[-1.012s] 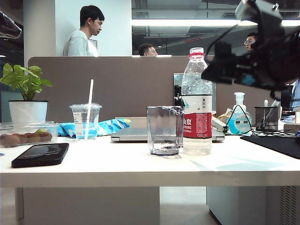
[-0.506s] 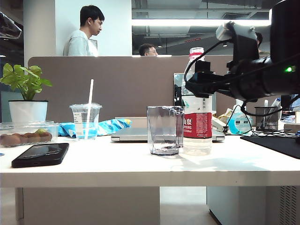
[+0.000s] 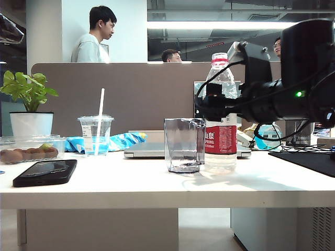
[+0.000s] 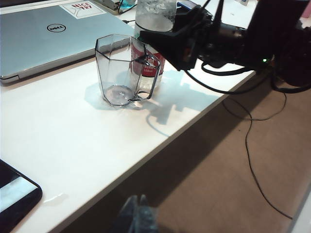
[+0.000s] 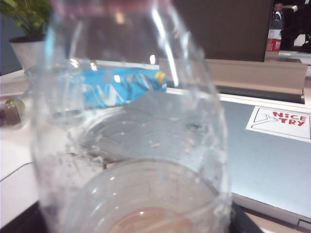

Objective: Pick up the mineral water bottle on the table and pour water into the mug until it's half full.

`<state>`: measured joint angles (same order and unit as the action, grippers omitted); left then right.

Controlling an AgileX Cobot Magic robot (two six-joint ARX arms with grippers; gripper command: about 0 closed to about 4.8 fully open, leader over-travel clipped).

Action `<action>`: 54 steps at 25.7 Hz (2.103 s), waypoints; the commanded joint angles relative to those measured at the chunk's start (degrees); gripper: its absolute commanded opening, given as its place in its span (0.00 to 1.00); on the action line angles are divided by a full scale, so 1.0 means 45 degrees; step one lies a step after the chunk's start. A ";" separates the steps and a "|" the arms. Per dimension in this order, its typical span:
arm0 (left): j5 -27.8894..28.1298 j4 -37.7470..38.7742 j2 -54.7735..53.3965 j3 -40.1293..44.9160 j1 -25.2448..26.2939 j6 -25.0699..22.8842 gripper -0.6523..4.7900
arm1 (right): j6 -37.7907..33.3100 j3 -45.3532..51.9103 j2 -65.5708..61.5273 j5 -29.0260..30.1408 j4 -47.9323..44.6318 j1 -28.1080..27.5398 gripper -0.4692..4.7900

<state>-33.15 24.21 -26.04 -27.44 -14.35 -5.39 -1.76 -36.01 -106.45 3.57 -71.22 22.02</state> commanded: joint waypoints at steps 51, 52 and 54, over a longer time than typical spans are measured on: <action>0.0903 -0.0170 0.0010 -0.0073 0.0024 -0.0044 0.11 | 1.6475 -0.3895 0.3293 -0.3123 0.9904 -0.0209 0.60; 0.0903 -0.0223 0.0010 -0.0078 0.0024 -0.0044 0.11 | 1.6572 -0.3895 0.3288 -0.3133 1.0001 -0.0209 0.60; 0.0903 -0.0253 0.0010 -0.0078 0.0024 -0.0044 0.11 | 1.6922 -0.3895 0.3288 -0.3162 1.0185 -0.0209 0.60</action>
<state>-29.23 24.05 -26.04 -27.44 -14.35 -5.39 72.27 -52.82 -92.31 -10.22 -23.70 21.06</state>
